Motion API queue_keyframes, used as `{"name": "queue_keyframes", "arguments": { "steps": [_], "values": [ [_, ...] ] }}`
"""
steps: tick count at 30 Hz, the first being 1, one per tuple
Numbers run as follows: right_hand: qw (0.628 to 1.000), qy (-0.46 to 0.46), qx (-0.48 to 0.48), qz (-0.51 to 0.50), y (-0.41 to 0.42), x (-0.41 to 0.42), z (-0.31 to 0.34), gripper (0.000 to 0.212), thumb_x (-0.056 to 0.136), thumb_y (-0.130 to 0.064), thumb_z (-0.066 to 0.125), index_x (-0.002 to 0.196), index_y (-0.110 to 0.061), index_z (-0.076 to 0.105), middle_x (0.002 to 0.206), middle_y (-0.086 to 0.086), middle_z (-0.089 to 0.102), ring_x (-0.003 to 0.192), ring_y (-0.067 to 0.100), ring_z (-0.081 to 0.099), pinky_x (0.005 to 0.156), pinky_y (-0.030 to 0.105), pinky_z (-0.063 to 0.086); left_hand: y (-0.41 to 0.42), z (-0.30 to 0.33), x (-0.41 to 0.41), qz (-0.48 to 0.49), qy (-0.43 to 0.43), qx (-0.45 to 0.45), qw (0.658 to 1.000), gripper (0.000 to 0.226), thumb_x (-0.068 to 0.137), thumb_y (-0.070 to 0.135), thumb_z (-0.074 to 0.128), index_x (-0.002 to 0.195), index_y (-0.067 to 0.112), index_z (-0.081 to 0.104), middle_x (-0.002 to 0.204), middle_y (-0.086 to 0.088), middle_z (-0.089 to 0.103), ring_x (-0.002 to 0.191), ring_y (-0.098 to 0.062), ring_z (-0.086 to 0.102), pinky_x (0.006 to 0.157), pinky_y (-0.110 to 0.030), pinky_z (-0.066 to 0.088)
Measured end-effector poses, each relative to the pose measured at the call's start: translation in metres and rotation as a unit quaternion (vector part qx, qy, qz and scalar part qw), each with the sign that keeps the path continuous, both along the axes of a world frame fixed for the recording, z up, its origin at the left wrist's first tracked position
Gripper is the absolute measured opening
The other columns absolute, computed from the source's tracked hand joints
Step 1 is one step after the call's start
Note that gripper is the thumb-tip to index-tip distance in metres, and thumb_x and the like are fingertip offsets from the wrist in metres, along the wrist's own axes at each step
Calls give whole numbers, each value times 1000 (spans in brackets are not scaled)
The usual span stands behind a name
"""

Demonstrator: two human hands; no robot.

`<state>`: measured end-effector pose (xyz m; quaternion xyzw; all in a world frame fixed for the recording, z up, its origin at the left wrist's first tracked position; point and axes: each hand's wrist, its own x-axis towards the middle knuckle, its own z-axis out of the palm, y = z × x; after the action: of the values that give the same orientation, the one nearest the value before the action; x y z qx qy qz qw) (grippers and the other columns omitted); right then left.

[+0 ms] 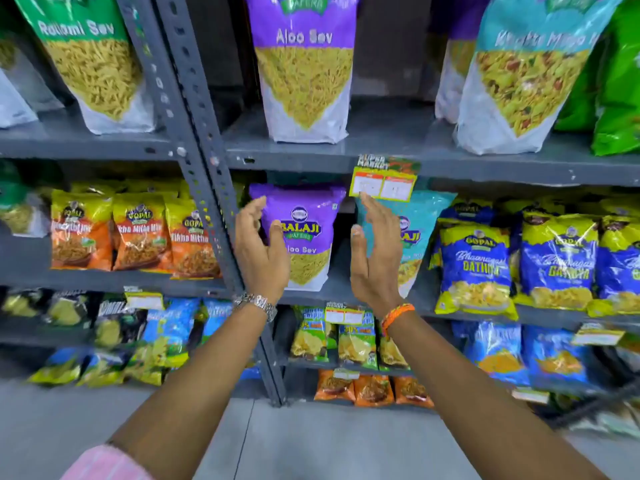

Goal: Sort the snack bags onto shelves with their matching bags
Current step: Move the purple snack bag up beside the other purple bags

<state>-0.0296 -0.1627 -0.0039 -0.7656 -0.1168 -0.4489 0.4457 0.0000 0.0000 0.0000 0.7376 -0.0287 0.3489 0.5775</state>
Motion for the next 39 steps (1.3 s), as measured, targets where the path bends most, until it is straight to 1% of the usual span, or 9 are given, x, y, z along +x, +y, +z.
{"name": "queue_keyframes", "arguments": {
  "steps": [2,4,8,12,14,19,26,32,39],
  "values": [
    [999,44,17,5,-2,11,-16,40,100,-12,48,137,-1,56,134,14,62,123,20,52,109,18,34,-1,-14,14,-22,75,-8,997,51,91,22,55,140,9,54,141,-11,61,132,-24,57,118,-47,43],
    [993,110,45,24,0,19,-36,37,100,-13,50,136,-4,58,131,11,63,120,28,57,107,32,45,-3,-28,29,-45,165,-27,985,67,86,33,57,149,11,47,150,-9,53,138,-20,50,123,-48,37],
    [969,220,88,75,2,41,-77,43,97,-13,58,139,-18,52,127,-11,54,120,23,55,104,41,50,-8,-35,56,-76,279,-89,953,78,91,18,70,157,3,31,146,-4,48,131,-13,48,116,-31,40],
    [899,398,155,95,4,72,-116,83,81,-13,81,151,-5,35,154,15,44,140,28,45,117,48,40,-6,-50,91,-95,307,-134,937,94,94,13,73,163,2,9,155,-5,48,138,-17,51,110,-27,41],
    [877,441,157,105,1,89,-129,101,74,-10,88,154,-3,26,160,17,37,148,30,37,121,41,33,-3,-54,102,-101,303,-141,937,93,90,10,77,160,4,17,150,-9,55,131,-19,59,109,-30,48],
    [858,464,167,143,0,119,-139,116,63,-13,95,155,-11,25,158,8,42,143,18,39,117,36,35,2,-66,125,-98,246,-178,948,76,81,-7,80,144,2,39,113,0,69,85,2,72,72,-15,58],
    [860,446,199,149,14,138,-148,88,54,-3,96,133,-1,57,125,14,70,115,25,65,105,50,53,9,-78,129,-104,231,-160,954,64,78,3,85,133,-4,53,113,-10,74,90,-8,75,78,-26,63],
    [850,436,229,187,12,113,-150,87,51,-6,96,129,-2,60,127,19,71,123,37,66,102,57,55,6,-91,89,-87,188,-124,970,59,80,4,84,131,-1,55,115,-8,73,96,-8,74,88,-30,62],
    [844,457,199,200,18,56,-129,74,56,10,92,122,-5,63,118,12,73,110,27,69,92,38,60,17,-74,28,-55,183,-77,979,53,76,24,89,120,15,60,103,9,76,89,1,75,86,-35,65]
  ]
}}
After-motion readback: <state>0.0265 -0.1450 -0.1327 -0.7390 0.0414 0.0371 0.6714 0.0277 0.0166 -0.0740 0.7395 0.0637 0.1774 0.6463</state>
